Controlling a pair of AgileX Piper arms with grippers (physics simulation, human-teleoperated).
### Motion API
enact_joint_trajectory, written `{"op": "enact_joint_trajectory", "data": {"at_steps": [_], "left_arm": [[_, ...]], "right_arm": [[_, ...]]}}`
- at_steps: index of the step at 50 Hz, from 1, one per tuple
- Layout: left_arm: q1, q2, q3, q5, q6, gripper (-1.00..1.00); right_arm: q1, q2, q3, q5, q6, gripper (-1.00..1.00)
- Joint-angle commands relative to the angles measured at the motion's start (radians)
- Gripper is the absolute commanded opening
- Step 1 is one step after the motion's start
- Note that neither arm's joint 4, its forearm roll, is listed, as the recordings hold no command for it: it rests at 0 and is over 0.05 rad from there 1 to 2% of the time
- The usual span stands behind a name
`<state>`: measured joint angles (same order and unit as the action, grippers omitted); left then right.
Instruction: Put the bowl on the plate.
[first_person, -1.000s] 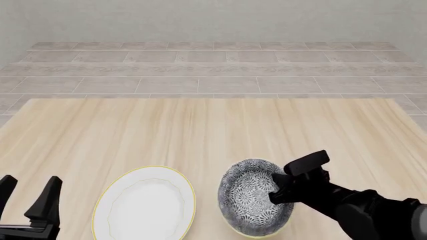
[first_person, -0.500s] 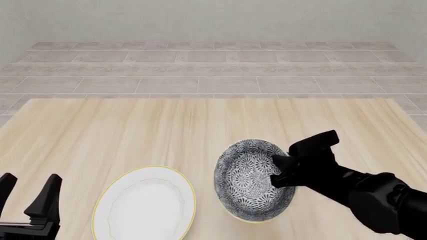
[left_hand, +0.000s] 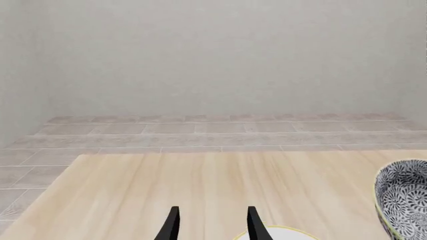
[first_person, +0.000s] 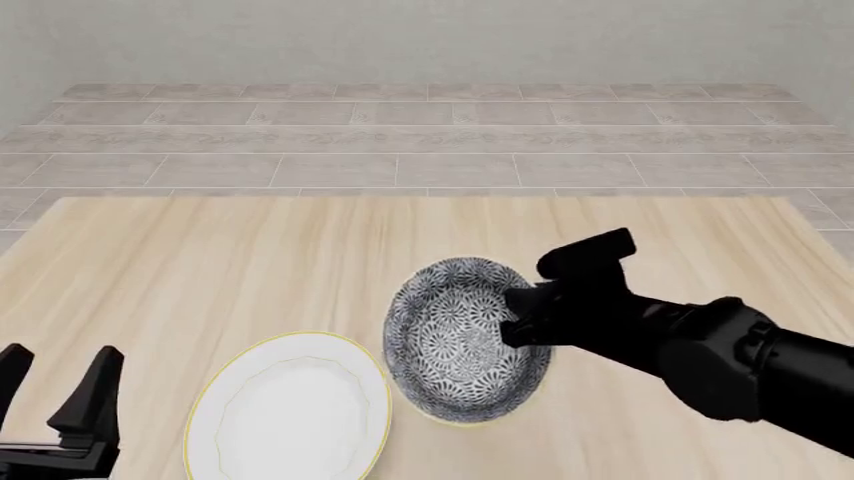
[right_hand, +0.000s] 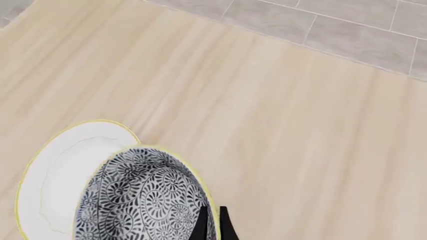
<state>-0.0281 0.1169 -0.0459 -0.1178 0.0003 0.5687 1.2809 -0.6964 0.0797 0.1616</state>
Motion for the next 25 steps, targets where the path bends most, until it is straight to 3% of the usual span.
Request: {"op": "enact_joint_trajectory", "data": {"at_steps": [1, 18, 25], "left_arm": [[-0.001, -0.011, -0.001, 0.010, -0.002, 1.00], [-0.005, -0.008, -0.001, 0.007, -0.002, 1.00], [-0.004, 0.024, -0.001, -0.025, -0.003, 1.00]], "right_arm": [[0.064, 0.048, -0.092, 0.046, 0.052, -1.00], [0.188, 0.131, -0.163, 0.043, 0.184, -1.00], [0.225, 0.167, -0.185, 0.031, 0.208, -1.00]]}}
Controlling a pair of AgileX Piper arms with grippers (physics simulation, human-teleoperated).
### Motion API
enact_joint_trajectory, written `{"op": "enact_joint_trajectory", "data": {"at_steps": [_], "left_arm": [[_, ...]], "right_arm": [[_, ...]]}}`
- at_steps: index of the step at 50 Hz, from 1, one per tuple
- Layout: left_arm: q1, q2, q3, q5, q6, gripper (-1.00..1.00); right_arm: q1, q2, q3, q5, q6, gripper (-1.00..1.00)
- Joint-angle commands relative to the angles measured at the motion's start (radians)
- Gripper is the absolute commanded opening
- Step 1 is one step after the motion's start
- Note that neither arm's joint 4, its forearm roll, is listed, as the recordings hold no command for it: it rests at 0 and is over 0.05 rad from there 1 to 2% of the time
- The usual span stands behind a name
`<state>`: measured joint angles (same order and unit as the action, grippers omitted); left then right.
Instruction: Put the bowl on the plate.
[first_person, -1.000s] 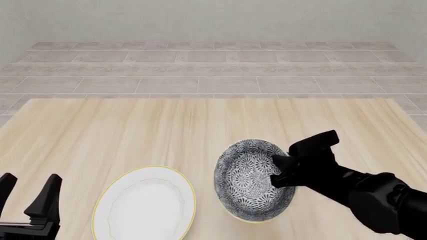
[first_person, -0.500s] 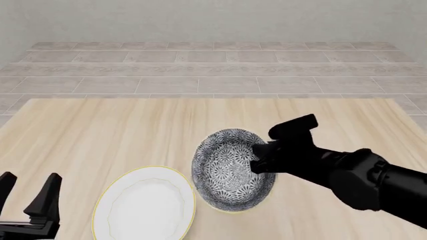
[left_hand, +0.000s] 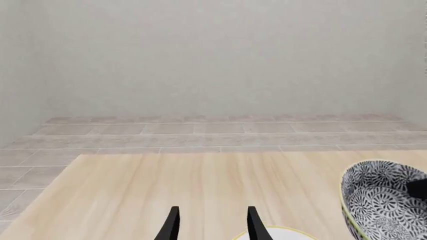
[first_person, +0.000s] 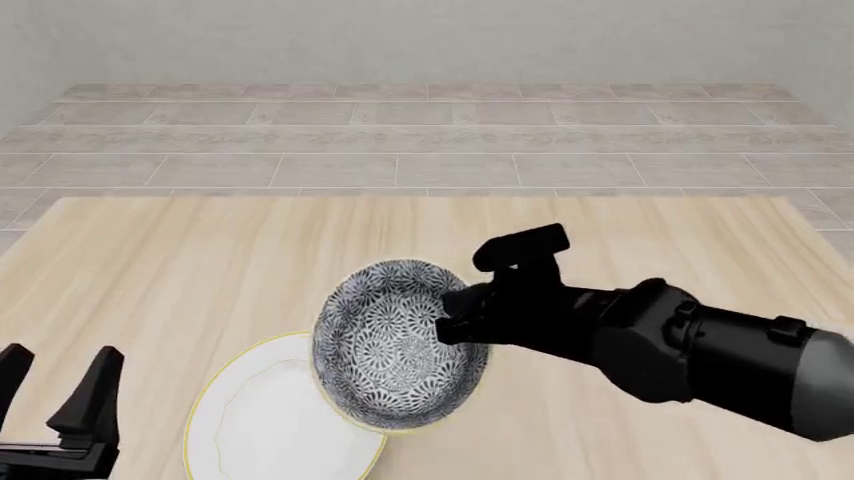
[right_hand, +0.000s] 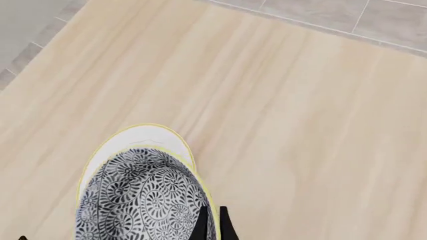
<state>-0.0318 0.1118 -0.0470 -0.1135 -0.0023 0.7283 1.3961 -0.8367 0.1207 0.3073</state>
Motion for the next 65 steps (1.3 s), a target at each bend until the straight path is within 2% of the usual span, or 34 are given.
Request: {"op": "enact_joint_trajectory", "data": {"at_steps": [1, 6, 26, 37, 48, 65], "left_arm": [[0.000, 0.031, 0.000, -0.031, -0.001, 1.00], [0.000, 0.045, 0.000, -0.046, 0.001, 1.00], [0.004, 0.048, -0.009, -0.046, 0.002, 1.00], [0.007, 0.012, -0.012, -0.011, 0.001, 1.00], [0.007, -0.029, -0.017, 0.028, 0.002, 1.00], [0.004, -0.063, -0.020, 0.063, -0.001, 1.00]], "right_arm": [[0.066, 0.052, -0.045, -0.010, 0.062, -1.00], [0.105, 0.094, -0.062, -0.032, 0.098, -1.00], [0.180, 0.229, -0.136, -0.082, 0.175, -1.00], [0.199, 0.290, -0.189, -0.079, 0.185, -1.00], [0.224, 0.381, -0.236, -0.103, 0.228, -1.00], [0.236, 0.477, -0.246, -0.148, 0.263, -1.00]]}}
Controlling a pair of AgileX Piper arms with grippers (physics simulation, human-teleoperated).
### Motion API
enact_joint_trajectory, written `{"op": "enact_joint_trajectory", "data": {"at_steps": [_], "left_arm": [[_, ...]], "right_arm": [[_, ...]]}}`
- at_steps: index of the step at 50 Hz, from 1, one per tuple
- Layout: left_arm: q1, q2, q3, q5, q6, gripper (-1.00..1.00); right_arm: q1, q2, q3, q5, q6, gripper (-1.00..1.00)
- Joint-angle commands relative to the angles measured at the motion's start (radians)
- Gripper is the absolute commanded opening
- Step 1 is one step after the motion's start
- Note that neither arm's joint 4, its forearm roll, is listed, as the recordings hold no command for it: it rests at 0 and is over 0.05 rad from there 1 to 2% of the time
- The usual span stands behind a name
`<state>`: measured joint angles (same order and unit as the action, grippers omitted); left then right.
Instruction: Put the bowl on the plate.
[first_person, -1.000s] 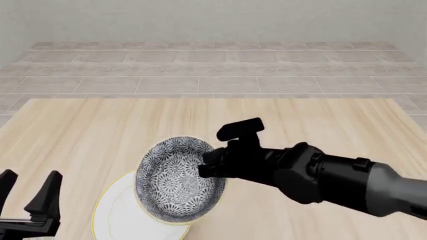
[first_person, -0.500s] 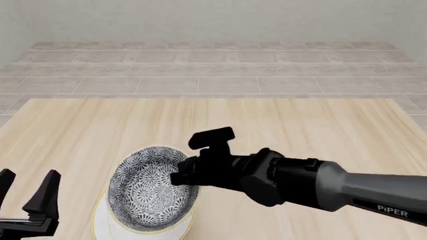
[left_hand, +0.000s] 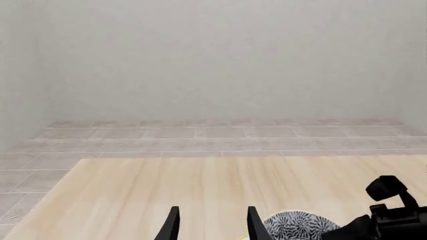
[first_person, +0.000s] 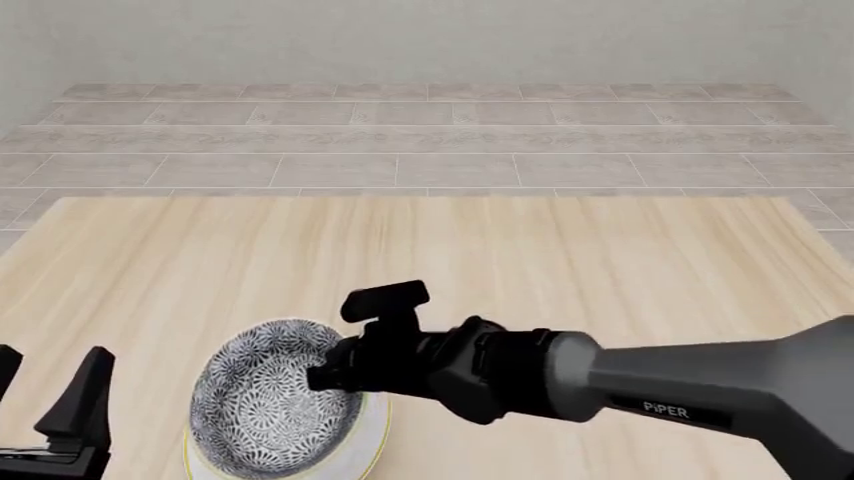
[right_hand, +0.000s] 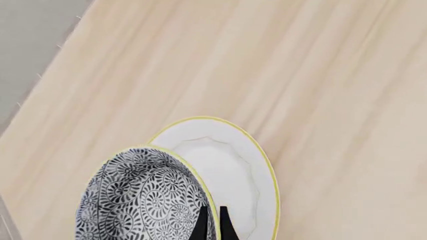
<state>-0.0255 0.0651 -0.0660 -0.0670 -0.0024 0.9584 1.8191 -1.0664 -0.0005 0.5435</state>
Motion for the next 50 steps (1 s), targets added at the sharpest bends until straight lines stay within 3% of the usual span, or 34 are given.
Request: {"op": "enact_joint_trajectory", "data": {"at_steps": [1, 50], "left_arm": [[-0.002, -0.015, -0.001, 0.014, -0.001, 1.00], [-0.006, -0.031, 0.006, 0.025, 0.000, 1.00]], "right_arm": [[0.004, 0.058, -0.018, -0.027, 0.025, -1.00], [-0.037, 0.178, -0.086, -0.017, 0.000, -1.00]]}}
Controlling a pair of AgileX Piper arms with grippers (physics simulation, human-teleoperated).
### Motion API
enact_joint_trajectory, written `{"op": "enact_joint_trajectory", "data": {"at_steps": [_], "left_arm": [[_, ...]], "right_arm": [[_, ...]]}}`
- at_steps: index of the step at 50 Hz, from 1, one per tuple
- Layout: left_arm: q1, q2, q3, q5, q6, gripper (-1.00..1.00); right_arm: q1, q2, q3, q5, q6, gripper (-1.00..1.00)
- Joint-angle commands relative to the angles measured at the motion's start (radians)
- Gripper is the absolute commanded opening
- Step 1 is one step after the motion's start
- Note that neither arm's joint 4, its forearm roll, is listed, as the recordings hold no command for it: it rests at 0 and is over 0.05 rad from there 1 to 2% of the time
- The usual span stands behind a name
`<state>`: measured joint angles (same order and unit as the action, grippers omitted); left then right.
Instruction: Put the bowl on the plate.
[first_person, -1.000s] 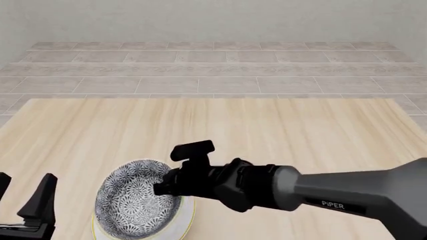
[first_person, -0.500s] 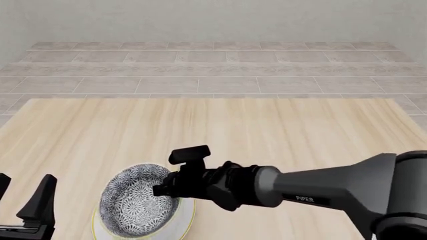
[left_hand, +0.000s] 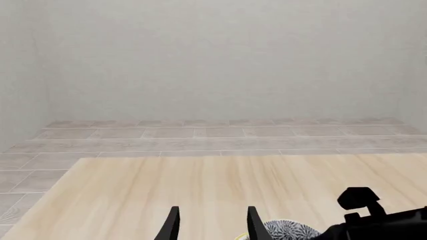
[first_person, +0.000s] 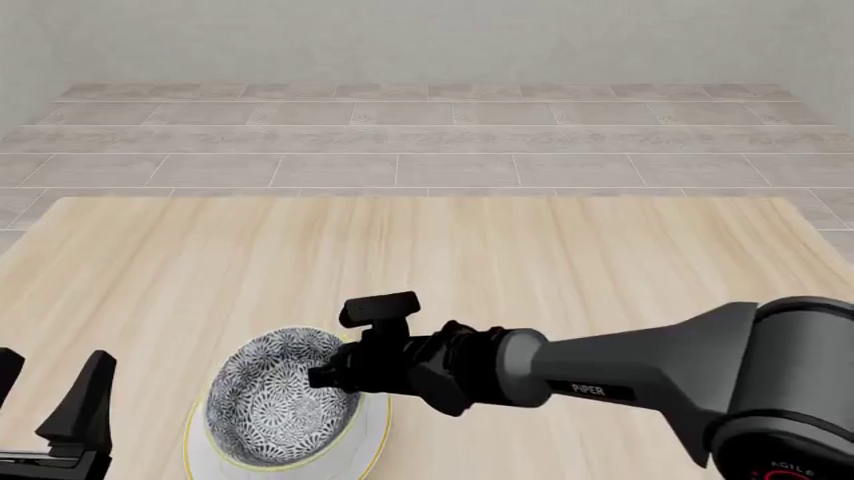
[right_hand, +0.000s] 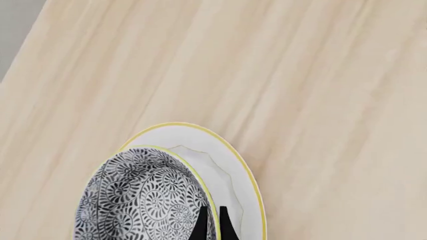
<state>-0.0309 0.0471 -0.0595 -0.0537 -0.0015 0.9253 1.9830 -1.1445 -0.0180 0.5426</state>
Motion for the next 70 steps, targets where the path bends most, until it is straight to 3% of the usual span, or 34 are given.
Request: {"op": "enact_joint_trajectory", "data": {"at_steps": [1, 26, 27, 51, 70], "left_arm": [[0.000, -0.014, 0.000, 0.013, -0.001, 1.00], [0.000, -0.015, 0.000, 0.011, -0.001, 1.00], [0.000, -0.013, 0.000, 0.009, -0.001, 1.00], [-0.003, -0.009, -0.001, 0.006, 0.001, 1.00], [-0.007, -0.004, 0.004, -0.003, 0.004, 1.00]], "right_arm": [[-0.004, 0.016, -0.009, 0.001, 0.000, -1.00], [0.001, 0.020, -0.009, 0.002, -0.014, -1.00], [0.005, 0.014, -0.007, 0.002, -0.017, 1.00], [0.023, -0.032, 0.006, 0.018, -0.028, 1.00], [0.002, -0.197, 0.008, 0.123, -0.108, 1.00]]}}
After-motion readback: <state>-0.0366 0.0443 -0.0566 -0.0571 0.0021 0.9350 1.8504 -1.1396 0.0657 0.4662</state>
